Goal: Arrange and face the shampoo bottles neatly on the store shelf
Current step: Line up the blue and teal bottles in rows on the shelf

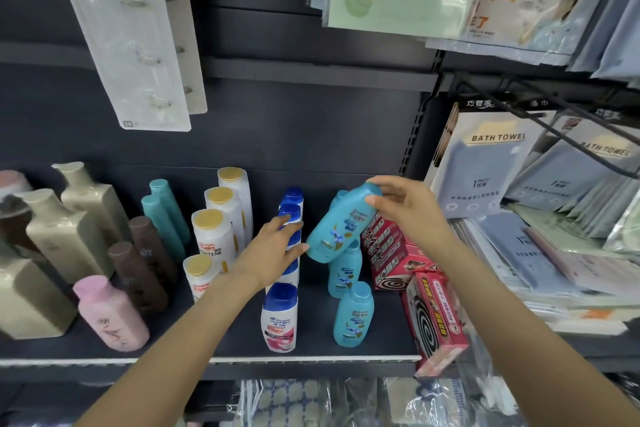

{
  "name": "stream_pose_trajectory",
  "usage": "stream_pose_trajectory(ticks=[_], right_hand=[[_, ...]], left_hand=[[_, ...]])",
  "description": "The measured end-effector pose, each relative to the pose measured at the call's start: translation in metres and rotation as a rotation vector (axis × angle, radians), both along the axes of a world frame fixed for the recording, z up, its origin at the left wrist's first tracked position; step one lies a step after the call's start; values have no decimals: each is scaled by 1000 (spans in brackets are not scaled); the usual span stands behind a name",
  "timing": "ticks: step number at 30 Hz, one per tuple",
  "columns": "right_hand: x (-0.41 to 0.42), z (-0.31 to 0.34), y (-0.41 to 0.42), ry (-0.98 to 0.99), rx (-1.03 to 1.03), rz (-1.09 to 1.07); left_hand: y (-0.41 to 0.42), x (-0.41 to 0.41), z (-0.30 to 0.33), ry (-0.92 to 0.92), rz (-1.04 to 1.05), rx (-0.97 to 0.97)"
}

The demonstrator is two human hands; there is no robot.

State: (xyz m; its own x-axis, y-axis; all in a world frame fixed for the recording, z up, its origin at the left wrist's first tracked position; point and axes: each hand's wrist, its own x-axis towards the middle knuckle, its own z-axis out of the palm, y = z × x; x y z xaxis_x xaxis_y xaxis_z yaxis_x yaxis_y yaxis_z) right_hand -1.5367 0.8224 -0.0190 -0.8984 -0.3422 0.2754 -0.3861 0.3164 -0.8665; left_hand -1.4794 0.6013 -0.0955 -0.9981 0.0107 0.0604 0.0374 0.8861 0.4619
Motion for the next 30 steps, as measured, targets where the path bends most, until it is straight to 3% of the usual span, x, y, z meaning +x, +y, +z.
stream_pose_trajectory(ticks=[4,8,12,17,21,24,30], right_hand=[[2,-2,7,-221,-336,-69],[6,-4,10,-301,-483,-82],[13,-10,9,-293,-544,-65],[23,-15,7,-400,-628,22],[27,-20,6,-475,-659,-23],[25,-22,6,-504,-695,-44],[23,-18,12,-529,-739,110]], left_hand=[[6,-1,12,-59,61,408],[9,3,24,-242,175,1122],[11,12,31,-212,192,1349],[12,27,34,51,223,1339],[13,42,43,250,178,1074],[15,49,48,333,72,978],[7,59,45,503,-6,622]])
